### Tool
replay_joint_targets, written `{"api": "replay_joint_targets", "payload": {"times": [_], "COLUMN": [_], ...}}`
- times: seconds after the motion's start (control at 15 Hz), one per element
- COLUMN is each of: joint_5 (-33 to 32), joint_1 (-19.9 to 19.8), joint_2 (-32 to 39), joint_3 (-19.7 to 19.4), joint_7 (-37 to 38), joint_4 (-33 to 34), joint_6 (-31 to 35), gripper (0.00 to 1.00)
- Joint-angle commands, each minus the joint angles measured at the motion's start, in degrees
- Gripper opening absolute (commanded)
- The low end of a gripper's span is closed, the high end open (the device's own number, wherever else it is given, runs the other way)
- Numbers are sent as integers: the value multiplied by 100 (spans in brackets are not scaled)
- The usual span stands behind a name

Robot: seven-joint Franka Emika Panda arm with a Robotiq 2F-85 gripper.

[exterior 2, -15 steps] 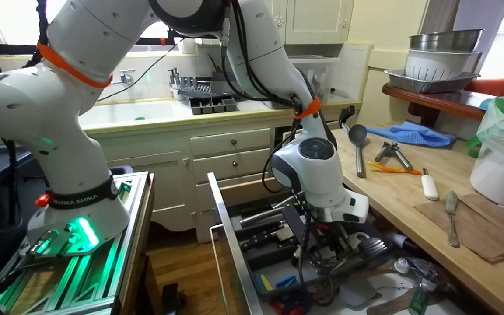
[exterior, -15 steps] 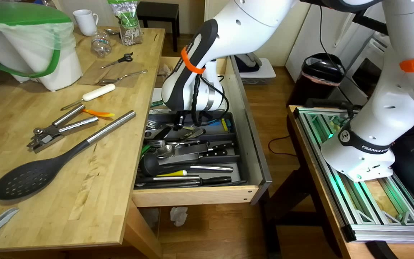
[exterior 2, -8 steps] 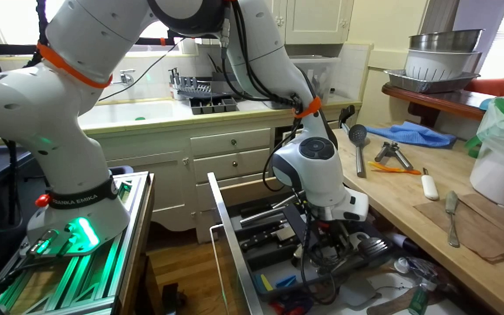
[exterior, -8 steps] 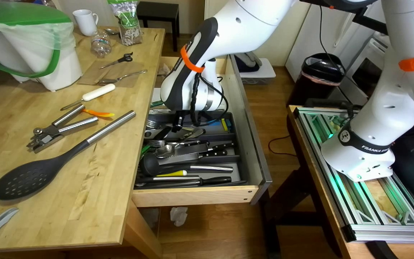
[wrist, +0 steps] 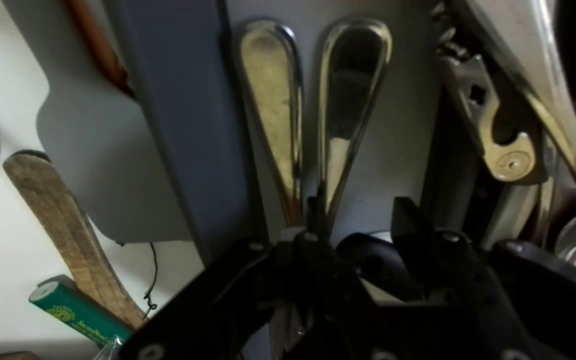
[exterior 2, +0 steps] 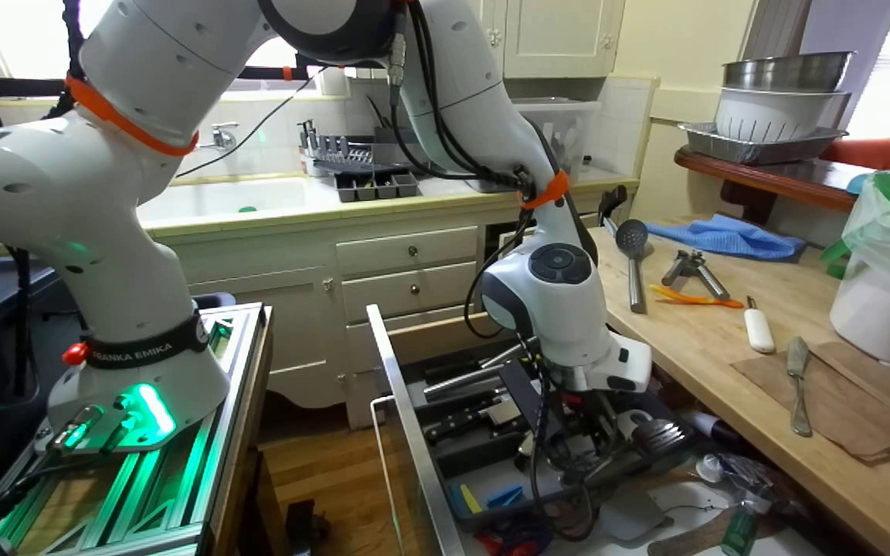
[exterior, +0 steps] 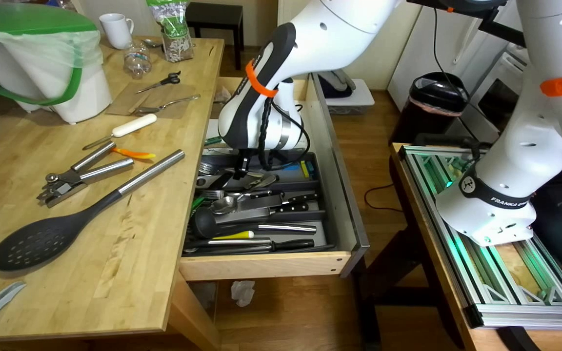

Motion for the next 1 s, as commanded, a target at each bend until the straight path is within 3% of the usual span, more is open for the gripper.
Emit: {"api": "replay_joint_targets", "payload": {"times": [0.0, 0.93], "joint_5": [-7, -55], "joint_1": [3, 161], "joint_2": [67, 77], "joint_3": [-15, -227], "joint_7": [43, 287], "joint_4": [1, -104], "joint_6": [-55, -49], "gripper": [39, 40]}}
